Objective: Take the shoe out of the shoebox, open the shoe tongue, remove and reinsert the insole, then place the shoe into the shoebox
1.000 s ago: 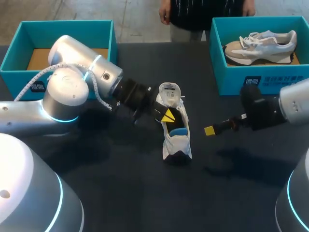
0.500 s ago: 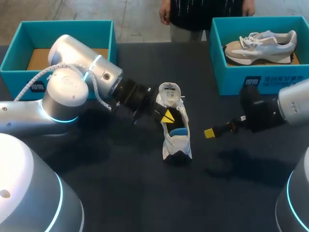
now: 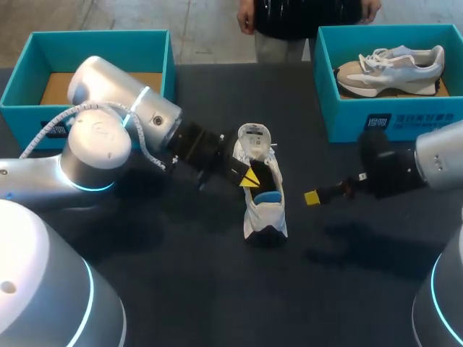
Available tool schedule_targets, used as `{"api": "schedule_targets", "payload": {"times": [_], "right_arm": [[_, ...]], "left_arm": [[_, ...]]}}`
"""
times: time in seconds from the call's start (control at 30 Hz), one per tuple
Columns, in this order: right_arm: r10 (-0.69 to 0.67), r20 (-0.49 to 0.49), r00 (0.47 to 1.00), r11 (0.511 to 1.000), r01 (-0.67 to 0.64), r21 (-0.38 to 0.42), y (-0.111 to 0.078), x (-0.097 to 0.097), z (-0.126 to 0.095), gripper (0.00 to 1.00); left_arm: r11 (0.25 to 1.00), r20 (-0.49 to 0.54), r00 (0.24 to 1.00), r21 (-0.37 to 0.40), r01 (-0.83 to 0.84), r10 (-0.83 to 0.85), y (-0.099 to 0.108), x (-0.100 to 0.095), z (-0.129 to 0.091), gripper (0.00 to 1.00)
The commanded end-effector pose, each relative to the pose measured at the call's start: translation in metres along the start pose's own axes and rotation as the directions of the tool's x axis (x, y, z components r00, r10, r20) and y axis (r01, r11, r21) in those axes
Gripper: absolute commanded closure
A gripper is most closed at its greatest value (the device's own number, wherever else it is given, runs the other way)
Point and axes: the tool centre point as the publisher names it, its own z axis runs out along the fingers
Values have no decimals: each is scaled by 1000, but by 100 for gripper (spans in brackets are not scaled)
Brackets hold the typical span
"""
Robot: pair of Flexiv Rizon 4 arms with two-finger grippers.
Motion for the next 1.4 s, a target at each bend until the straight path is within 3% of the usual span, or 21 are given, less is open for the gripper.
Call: {"api": "schedule_targets", "payload": {"times": [0.03, 0.3, 0.7, 0.97, 1.4], "right_arm": [[4, 10, 1000, 1000, -4, -1, -5, 4, -14, 0], [11, 12, 1000, 999, -12, 36, -5, 3, -22, 0], [-20, 5, 1000, 995, 19, 96, 1, -8, -38, 0], [-53, -1, 999, 992, 53, 115, 5, -14, -51, 0], [-53, 21, 998, 995, 51, 81, 7, -21, -80, 0]], "left_arm": [[999, -4, 1000, -33, -3, 2, -14, 2, -11, 100], [999, -4, 1000, -33, -2, 2, -11, -6, -21, 100], [992, -151, 981, 10, -126, 126, 7, -19, -35, 100], [972, -268, 935, 81, -219, 233, 9, -33, -48, 100], [943, -377, 864, 141, -302, 333, 10, -52, -39, 100]]}}
